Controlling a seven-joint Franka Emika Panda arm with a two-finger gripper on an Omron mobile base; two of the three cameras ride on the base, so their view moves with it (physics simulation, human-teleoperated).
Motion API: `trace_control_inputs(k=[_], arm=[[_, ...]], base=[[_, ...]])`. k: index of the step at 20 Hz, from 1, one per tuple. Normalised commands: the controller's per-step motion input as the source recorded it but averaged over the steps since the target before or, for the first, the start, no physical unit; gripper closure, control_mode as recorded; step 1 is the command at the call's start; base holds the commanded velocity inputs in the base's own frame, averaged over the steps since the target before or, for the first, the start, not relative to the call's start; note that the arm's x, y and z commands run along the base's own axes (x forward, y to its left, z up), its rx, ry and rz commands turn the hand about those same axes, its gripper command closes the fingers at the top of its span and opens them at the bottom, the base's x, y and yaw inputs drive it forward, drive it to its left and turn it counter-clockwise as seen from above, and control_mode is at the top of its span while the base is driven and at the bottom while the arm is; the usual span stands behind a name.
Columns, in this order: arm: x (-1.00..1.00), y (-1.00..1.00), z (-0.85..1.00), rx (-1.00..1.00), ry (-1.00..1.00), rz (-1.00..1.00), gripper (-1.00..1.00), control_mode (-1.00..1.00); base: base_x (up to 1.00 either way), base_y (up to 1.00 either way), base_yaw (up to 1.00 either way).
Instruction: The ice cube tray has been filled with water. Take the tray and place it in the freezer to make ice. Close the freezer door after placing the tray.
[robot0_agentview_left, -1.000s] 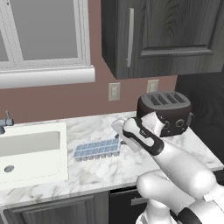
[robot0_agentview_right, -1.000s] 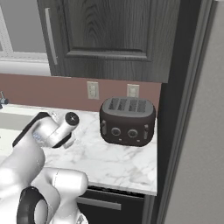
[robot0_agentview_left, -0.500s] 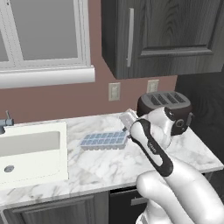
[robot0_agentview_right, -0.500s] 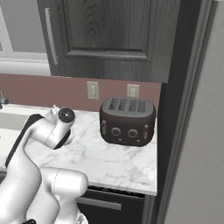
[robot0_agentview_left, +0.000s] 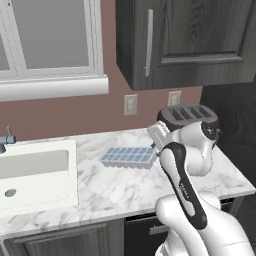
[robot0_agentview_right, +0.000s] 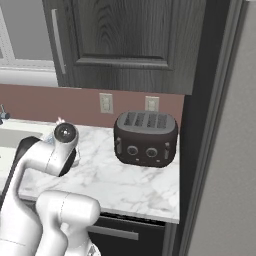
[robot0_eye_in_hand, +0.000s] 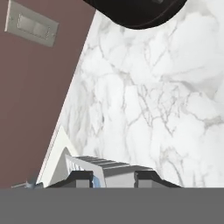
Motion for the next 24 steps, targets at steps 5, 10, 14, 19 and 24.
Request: trace_control_inputs(k=[5, 10, 14, 19, 24], arm=[[-0.65, -0.03, 0.61, -0.01, -0.10, -0.12, 1.00, -1.00], [-0.53, -0.13, 0.70, 0.00, -0.01, -0.10, 1.00, -1.00], [-0.64, -0.14, 0.44, 0.00, 0.00, -0.06, 1.00, -1.00], [-0.68, -0.08, 0.09, -0.02, -0.04, -0.07, 1.00, -1.00], [-0.71, -0.15, 0.15, -0.02, -0.07, -0.12, 1.00, -1.00]], base=[[0.00, 0.00, 0.00], [0.00, 0.00, 0.00], [0.00, 0.00, 0.00], [0.00, 0.00, 0.00], [0.00, 0.00, 0.00]])
